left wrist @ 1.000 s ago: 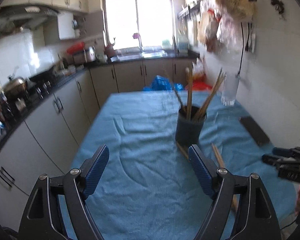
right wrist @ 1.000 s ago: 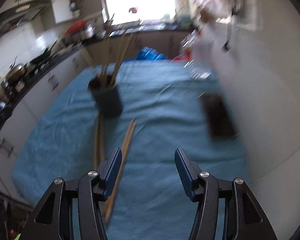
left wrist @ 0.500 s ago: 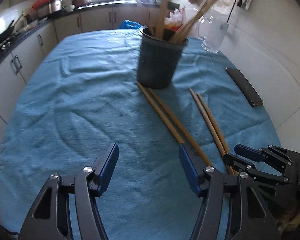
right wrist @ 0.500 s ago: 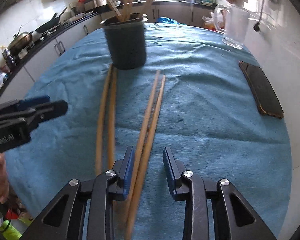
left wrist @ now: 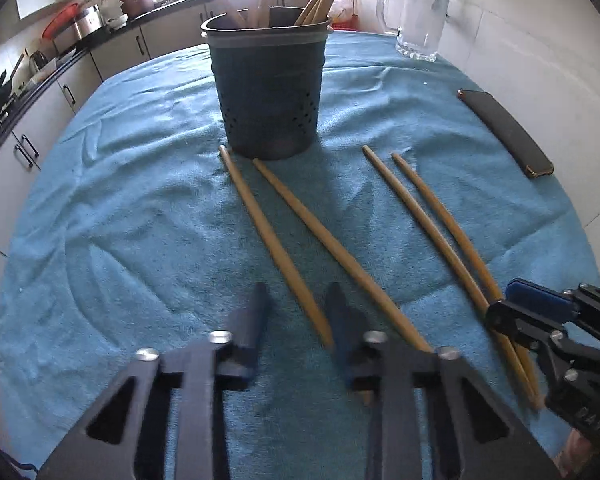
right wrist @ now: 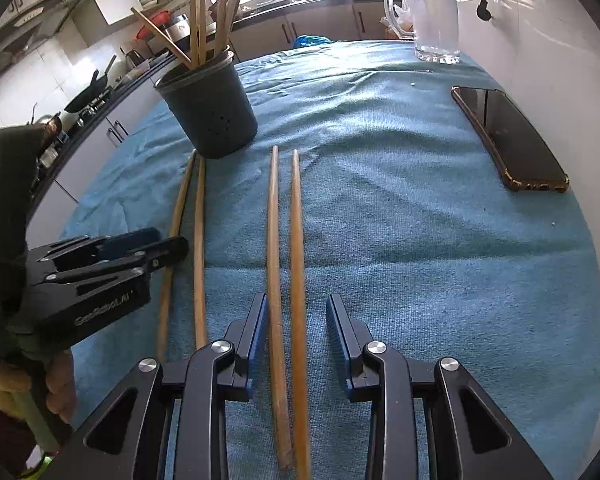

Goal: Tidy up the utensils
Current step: 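Move both grippers back to the loose chopsticks and close each on one, then lift the held chopsticks with both grippers and carry them above the black cup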

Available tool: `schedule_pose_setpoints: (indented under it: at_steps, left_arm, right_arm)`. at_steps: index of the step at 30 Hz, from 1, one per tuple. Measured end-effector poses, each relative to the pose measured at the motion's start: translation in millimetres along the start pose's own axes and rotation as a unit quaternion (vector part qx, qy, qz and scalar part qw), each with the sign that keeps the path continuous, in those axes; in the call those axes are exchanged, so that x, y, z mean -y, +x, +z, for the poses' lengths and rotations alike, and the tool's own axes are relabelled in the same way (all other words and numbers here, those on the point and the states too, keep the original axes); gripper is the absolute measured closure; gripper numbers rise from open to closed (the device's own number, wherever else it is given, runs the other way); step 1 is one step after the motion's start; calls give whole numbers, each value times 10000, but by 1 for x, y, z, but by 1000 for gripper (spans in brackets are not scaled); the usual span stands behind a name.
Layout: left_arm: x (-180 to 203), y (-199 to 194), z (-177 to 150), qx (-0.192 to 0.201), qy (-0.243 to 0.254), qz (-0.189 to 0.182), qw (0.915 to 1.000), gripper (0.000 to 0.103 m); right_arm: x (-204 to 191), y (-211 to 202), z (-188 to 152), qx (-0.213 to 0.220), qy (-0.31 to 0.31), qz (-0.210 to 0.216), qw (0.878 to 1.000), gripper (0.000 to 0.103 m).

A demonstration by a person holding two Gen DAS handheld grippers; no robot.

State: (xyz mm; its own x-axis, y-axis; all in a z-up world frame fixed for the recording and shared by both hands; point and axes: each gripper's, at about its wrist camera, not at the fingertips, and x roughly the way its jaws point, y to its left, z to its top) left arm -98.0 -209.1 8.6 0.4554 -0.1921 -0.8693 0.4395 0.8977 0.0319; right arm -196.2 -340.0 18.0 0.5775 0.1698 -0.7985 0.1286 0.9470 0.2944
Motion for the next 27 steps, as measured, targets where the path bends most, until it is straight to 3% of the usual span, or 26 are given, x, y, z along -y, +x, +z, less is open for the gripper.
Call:
schedule_pose_setpoints:
  at_steps: [3, 8, 13, 17, 20, 27]
  left_arm:
    - [-8, -1, -1, -75, 66, -4, 9999, 88]
    - [-31, -5, -10, -201, 206, 73, 9996, 90]
    - [-61, -7, -8, -403, -112, -242, 9988, 90]
    - [-67, 3, 10, -424, -124, -98, 9990, 90]
    - [-69, 13, 25, -502, -126, -87, 9986, 90]
    - [-73, 35, 64, -581, -68, -50, 9983, 89]
  right_arm:
    - [6, 0, 2, 24, 163, 209, 9996, 71]
    - [8, 0, 7, 39, 118, 149, 9998, 71]
    - [6, 6, 20, 62, 19, 64, 10000, 71]
    - [-4, 22, 37, -43, -218, -252, 9994, 71]
    - [-7, 33, 48, -149, -288, -448, 9985, 77]
    - [-6, 53, 82, -321, -375, -670, 9965, 77]
